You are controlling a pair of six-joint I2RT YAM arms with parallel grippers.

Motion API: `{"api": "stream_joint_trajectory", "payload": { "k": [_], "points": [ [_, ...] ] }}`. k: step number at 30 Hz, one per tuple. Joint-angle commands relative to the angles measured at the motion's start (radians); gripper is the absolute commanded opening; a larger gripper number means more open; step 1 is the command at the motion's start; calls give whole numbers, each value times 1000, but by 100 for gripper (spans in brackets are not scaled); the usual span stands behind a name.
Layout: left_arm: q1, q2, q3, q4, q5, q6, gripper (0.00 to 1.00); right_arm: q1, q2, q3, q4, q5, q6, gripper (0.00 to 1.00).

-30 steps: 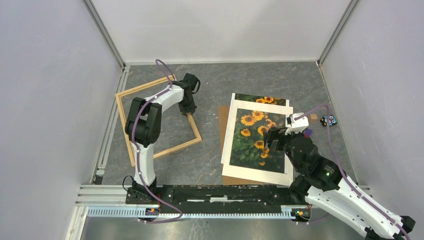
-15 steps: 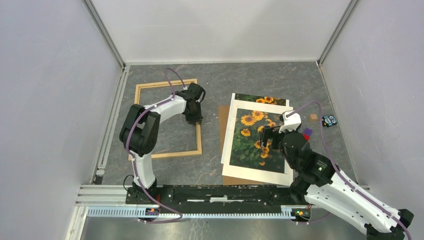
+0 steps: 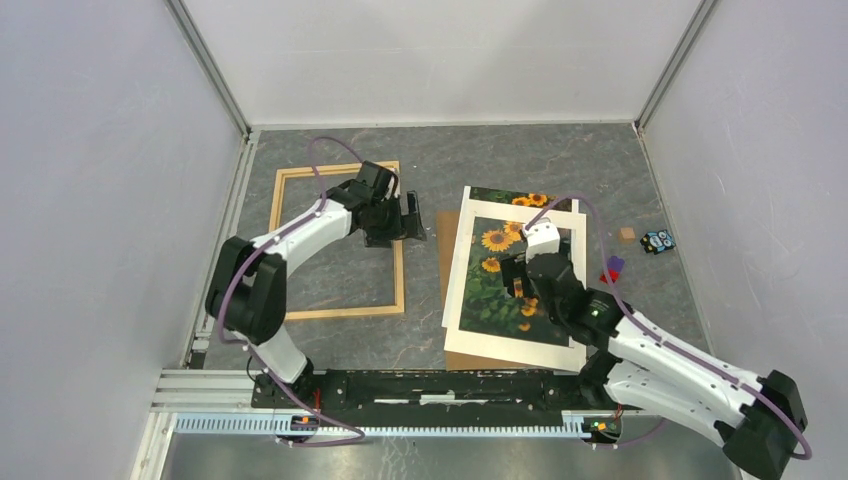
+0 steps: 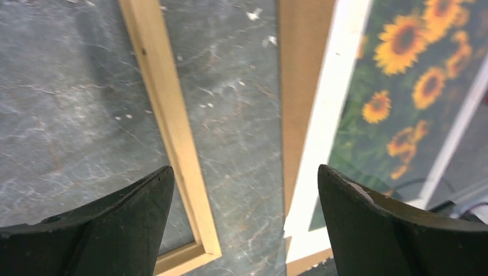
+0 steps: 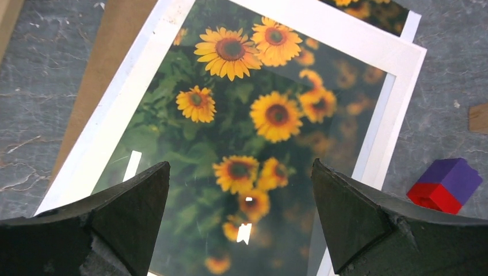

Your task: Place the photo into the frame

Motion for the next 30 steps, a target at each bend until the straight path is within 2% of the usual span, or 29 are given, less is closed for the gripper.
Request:
{"api": "stream_joint_trajectory", "payload": {
  "k": [1, 5, 8, 11, 17, 23, 30],
  "points": [
    [-31, -117, -92, 110, 185, -2, 100, -77, 84, -14, 108, -113, -5, 98],
    [-121, -198, -243, 257, 272, -83, 100, -242, 140, -32, 129, -301, 7, 98],
    [-197, -276, -361, 375, 258, -151, 100, -401, 155, -64, 127, -443, 11, 98],
    [-270, -342, -462, 453, 199, -193, 100, -499, 166, -87, 97, -452, 13, 98],
    [-379, -390, -568, 523, 76, -241, 100, -684, 166, -155, 81, -464, 14, 98],
    [-402, -393, -650, 628, 67, -305, 100, -732, 145, -194, 101, -480, -5, 98],
    [-431, -339, -662, 680, 75, -373, 100, -733, 176, -226, 146, -553, 16, 96]
  ]
}}
